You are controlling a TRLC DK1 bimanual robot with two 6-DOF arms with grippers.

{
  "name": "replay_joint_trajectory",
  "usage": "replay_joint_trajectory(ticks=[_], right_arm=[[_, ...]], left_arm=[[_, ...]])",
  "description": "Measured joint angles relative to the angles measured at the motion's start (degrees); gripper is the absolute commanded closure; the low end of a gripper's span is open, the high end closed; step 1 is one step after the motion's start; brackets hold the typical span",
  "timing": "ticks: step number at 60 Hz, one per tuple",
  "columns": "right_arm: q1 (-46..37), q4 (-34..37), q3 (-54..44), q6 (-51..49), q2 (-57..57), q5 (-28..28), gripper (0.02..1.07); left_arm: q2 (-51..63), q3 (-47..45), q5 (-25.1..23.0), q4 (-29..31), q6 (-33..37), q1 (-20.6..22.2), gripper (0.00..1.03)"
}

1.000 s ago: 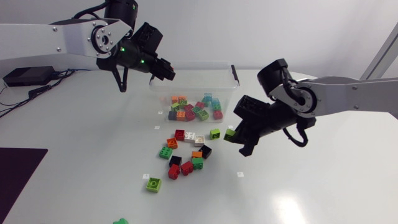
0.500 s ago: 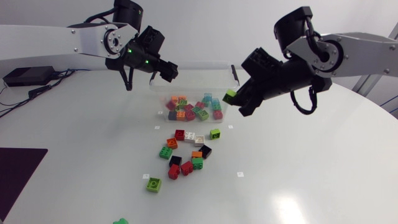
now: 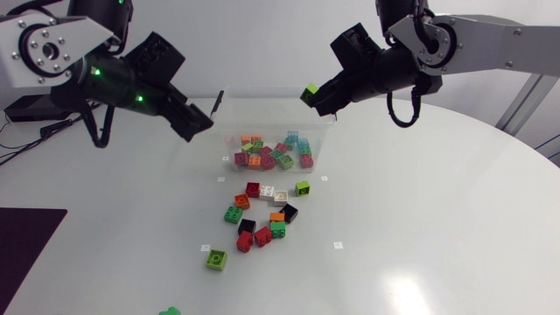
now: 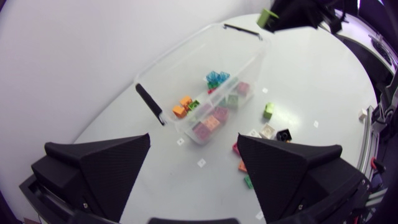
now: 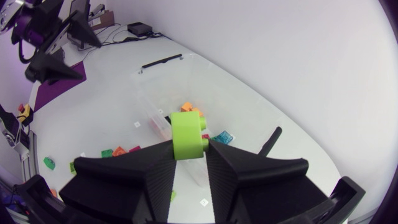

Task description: Place the duplo bricks in the container

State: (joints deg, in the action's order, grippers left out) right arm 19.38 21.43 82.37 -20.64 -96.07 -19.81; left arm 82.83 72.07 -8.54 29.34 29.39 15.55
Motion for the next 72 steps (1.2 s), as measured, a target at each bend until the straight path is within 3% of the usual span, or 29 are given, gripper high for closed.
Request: replay_joint_trajectory(ticks=[19, 48, 52, 59, 65, 68, 72], right_arm=[[0.0, -3.6, 5.1, 4.0, -6.5, 1.7, 0.80], [0.2, -5.1, 15.4, 7.0, -17.6, 6.6, 0.79], [0.2, -5.1, 17.7, 7.2, -19.5, 7.7, 0.70], [0.5, -4.4, 23.2, 7.4, -23.2, 9.6, 0.64], [0.6, -2.0, 27.9, 7.6, -26.0, 10.7, 0.36], [0.7, -1.9, 28.5, 7.6, -26.5, 10.8, 0.17], [0.7, -1.5, 28.6, 7.8, -26.5, 11.1, 0.07]], left_arm=[[-4.9, -11.6, 0.0, 11.0, 9.5, 0.1, 0.05], [-9.1, -23.7, 6.1, 20.6, 15.1, 8.1, 0.05], [-9.9, -25.0, 6.4, 21.9, 15.3, 9.9, 0.05], [-10.4, -28.0, 7.5, 23.0, 13.7, 14.3, 0.05], [-10.6, -30.9, 7.6, 23.6, 11.1, 19.2, 0.05], [-10.8, -32.1, 7.6, 24.3, 10.1, 21.1, 0.05], [-11.3, -33.4, 7.6, 24.8, 8.9, 22.6, 0.05]])
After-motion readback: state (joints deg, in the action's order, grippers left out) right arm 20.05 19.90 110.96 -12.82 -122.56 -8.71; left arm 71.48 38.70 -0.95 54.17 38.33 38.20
